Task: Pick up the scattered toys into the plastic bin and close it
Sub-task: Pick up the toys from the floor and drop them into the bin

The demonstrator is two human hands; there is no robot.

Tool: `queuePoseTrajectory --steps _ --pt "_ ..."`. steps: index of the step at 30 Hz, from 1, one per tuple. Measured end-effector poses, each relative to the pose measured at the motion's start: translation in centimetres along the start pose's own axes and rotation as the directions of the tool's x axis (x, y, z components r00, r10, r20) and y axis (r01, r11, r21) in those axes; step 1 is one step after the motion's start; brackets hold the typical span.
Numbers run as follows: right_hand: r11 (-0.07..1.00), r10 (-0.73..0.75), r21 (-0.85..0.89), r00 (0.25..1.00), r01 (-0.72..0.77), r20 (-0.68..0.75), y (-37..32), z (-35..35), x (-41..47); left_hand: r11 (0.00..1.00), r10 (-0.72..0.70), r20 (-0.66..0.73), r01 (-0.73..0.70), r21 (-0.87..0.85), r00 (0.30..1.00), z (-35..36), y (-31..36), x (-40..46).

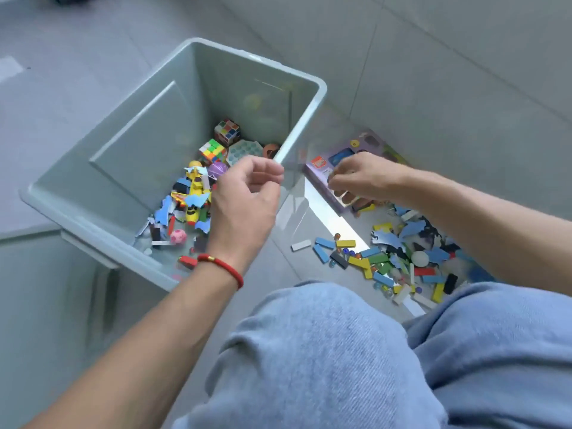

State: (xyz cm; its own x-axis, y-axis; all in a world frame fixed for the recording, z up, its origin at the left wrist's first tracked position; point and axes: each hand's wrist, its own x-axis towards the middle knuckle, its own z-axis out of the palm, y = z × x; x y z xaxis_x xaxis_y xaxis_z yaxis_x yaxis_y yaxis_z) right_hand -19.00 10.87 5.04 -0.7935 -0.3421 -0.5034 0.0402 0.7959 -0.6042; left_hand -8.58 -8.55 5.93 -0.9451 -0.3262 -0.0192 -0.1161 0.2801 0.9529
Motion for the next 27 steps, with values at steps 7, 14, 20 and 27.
queuePoseTrajectory --steps 7,14,20,27 --pt "0.899 0.109 -0.427 0.994 -0.101 -0.006 15.2 9.8 2.6 0.792 -0.339 0.365 0.054 0.608 0.867 9.3 -15.2 1.3" --pt "0.840 -0.098 -0.541 0.974 -0.030 -0.206 19.5 16.9 3.8 0.588 -0.213 0.512 -0.310 0.747 0.832 13.5 -22.0 1.5" --pt "0.822 -0.155 -0.568 0.942 -0.043 -0.297 20.8 19.2 5.3 0.479 -0.138 0.544 -0.425 0.768 0.827 15.3 -23.8 1.4" --pt "0.984 0.006 -0.158 0.902 -0.082 -0.433 20.5 19.2 5.4 0.370 -0.067 0.628 -0.566 0.737 0.775 15.6 -24.0 1.8"
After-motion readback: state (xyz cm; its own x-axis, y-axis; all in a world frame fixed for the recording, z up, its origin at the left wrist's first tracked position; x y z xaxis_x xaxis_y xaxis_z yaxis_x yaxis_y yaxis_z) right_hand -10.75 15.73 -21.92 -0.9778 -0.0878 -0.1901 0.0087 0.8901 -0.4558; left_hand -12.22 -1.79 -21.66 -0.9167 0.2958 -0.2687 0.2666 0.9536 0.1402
